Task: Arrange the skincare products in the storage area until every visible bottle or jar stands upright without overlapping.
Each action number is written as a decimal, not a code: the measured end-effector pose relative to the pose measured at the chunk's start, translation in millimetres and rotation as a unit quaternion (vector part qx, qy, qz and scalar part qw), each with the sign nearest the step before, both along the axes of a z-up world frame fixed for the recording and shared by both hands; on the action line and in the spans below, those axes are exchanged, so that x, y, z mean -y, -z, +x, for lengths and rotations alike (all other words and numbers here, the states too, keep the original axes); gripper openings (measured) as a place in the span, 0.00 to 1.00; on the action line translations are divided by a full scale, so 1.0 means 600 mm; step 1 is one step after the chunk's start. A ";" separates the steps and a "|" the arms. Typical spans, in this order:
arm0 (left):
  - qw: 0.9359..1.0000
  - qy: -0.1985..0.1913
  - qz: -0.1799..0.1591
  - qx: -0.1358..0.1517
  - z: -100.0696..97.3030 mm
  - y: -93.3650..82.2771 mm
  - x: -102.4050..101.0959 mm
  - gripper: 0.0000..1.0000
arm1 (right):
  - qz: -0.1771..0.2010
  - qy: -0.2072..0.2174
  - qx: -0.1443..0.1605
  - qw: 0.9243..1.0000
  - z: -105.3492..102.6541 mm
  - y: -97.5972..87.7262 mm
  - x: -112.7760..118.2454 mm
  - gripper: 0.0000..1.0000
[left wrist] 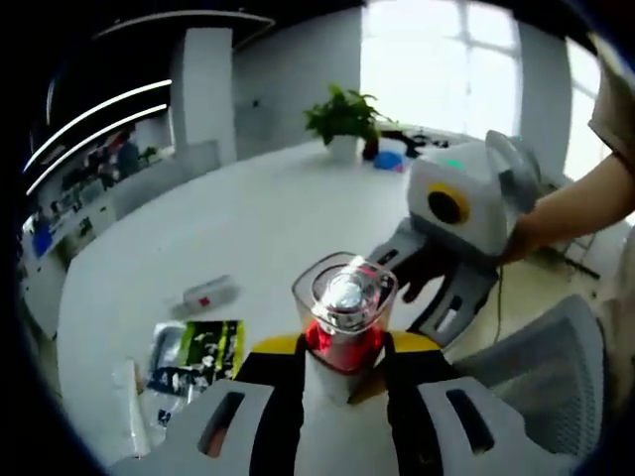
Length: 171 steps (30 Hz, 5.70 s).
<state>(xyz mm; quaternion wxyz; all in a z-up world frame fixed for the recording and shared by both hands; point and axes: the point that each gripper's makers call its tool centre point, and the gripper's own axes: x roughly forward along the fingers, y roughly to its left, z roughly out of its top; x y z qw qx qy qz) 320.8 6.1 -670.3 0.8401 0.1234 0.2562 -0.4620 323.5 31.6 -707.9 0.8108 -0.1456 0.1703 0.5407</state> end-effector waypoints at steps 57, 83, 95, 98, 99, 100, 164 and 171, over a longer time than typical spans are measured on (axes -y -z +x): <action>0.999 0.049 -0.015 0.010 0.196 0.002 0.068 0.26 | -0.006 -0.071 -0.025 0.997 0.188 -0.001 0.072 0.29; 0.999 0.051 -0.009 0.011 0.198 0.000 0.070 0.26 | -0.020 -0.061 -0.043 0.997 0.182 0.007 0.073 0.29; 0.998 0.055 -0.007 0.011 0.179 0.003 0.067 0.26 | -0.022 -0.063 -0.046 0.997 0.164 0.008 0.069 0.30; 0.998 0.059 -0.003 0.017 0.179 0.004 0.067 0.26 | -0.020 -0.051 -0.048 0.997 0.165 0.009 0.068 0.30; 0.998 0.059 -0.001 0.017 0.179 0.005 0.067 0.26 | -0.019 -0.046 -0.048 0.998 0.165 0.010 0.068 0.31; 0.998 0.059 0.000 0.020 0.179 0.005 0.067 0.26 | -0.018 -0.038 -0.049 0.998 0.165 0.011 0.067 0.31; 0.987 -0.149 0.008 -0.053 0.012 0.053 -0.239 0.84 | 0.052 0.217 -0.054 0.973 0.000 -0.025 0.064 0.91; 0.985 -0.167 0.011 -0.047 -0.012 0.051 -0.267 0.85 | 0.061 0.232 -0.056 0.969 -0.014 -0.028 0.070 0.91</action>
